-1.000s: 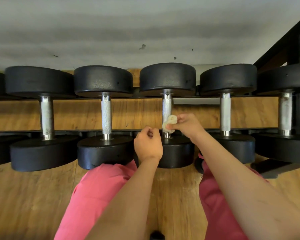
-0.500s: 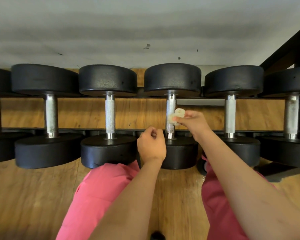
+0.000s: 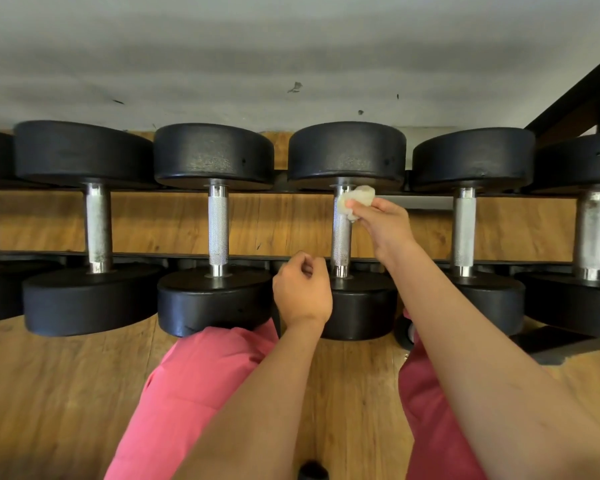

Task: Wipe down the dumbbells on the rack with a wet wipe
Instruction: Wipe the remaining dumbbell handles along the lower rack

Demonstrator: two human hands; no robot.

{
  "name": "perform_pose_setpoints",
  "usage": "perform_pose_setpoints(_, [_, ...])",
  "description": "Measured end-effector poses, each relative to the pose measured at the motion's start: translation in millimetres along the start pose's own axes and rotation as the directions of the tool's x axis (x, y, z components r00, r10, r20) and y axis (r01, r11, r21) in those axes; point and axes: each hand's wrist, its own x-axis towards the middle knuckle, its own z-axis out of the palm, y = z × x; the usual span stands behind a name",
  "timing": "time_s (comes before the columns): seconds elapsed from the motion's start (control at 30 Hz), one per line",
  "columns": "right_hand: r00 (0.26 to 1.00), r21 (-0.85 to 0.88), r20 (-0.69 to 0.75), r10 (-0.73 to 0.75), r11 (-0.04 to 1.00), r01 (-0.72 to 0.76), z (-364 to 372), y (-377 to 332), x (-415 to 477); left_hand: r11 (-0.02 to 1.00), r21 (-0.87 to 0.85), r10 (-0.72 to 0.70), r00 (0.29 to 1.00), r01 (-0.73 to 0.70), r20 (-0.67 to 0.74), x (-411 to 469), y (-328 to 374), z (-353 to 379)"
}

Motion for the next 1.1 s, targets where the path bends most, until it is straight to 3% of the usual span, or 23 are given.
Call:
perform_pose_setpoints(0.33, [0.995, 0.196, -0.083, 0.053, 0.98, -0.036, 11.4, -1.4, 12.3, 1.0, 0.001, -0.002, 1.0, 0.002, -0.007, 2.6, -3.9, 2.0])
perform_pose_setpoints(0.53, [0.998, -0.069, 0.026, -0.062, 0.996, 0.064, 3.1, 2.1, 3.1, 1.0, -0.004, -0.013, 1.0, 0.013, 0.0, 2.1, -3.6, 1.8])
perform_pose_setpoints(0.9, [0.993, -0.14, 0.099, -0.063, 0.987, 0.076, -16.8, 11.7, -2.6, 1.0, -0.008, -0.024, 1.0, 0.024, 0.001, 1.3, -0.6, 0.7])
perform_pose_setpoints(1.1, [0.983, -0.282, 0.183, 0.008, 0.958, 0.045, -23.0, 13.0, -7.6, 1.0, -0.015, -0.026, 1.0, 0.026, 0.0, 0.3, 0.3, 0.5])
